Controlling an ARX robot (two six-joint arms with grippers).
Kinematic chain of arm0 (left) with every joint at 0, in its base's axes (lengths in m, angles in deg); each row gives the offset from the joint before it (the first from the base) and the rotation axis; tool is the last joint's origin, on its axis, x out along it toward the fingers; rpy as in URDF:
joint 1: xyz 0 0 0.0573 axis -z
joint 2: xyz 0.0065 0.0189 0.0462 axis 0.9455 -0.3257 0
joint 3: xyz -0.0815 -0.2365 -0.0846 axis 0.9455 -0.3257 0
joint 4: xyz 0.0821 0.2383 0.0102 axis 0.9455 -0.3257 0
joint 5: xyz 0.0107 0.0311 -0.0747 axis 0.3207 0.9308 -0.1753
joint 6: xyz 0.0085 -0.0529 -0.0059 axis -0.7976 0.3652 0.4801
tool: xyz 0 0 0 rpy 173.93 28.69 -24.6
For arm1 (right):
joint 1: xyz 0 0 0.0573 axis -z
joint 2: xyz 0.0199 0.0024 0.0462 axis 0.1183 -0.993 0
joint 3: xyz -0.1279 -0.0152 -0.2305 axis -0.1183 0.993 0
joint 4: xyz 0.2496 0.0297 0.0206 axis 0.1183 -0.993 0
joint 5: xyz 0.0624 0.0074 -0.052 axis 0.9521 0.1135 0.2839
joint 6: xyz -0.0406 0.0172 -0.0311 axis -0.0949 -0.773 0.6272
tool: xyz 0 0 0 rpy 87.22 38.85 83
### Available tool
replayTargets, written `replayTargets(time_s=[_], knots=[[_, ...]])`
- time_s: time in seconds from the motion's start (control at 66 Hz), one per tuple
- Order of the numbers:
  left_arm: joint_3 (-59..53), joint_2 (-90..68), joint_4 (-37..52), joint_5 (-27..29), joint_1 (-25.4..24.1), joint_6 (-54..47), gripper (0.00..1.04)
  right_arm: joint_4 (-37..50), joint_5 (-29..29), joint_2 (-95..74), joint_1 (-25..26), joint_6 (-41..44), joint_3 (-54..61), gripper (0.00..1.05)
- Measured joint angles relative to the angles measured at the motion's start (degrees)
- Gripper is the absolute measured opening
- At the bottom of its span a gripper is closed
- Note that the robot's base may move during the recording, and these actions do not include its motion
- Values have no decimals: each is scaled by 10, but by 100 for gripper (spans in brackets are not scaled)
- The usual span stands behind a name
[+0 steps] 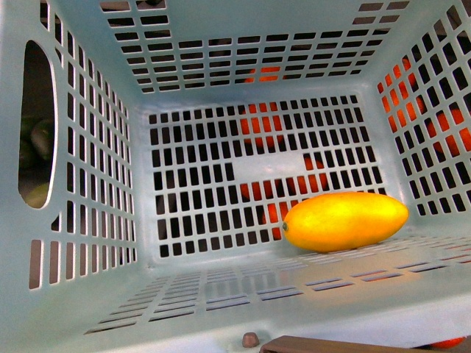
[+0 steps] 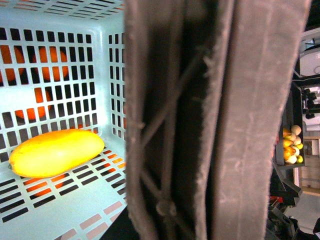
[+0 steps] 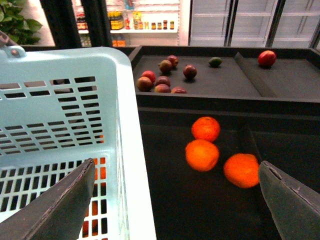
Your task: Pick mango and avocado into basket
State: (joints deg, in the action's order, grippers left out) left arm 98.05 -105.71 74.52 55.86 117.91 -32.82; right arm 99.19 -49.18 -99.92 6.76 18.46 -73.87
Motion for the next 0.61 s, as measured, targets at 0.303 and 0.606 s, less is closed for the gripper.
replayTargets(time_s=[0.303,0.606], knots=[[0,0,0,-1,0,0,14,0,-1,0,0,0,0,96],[0,0,0,0,0,0,14,0,0,0,0,0,0,96]])
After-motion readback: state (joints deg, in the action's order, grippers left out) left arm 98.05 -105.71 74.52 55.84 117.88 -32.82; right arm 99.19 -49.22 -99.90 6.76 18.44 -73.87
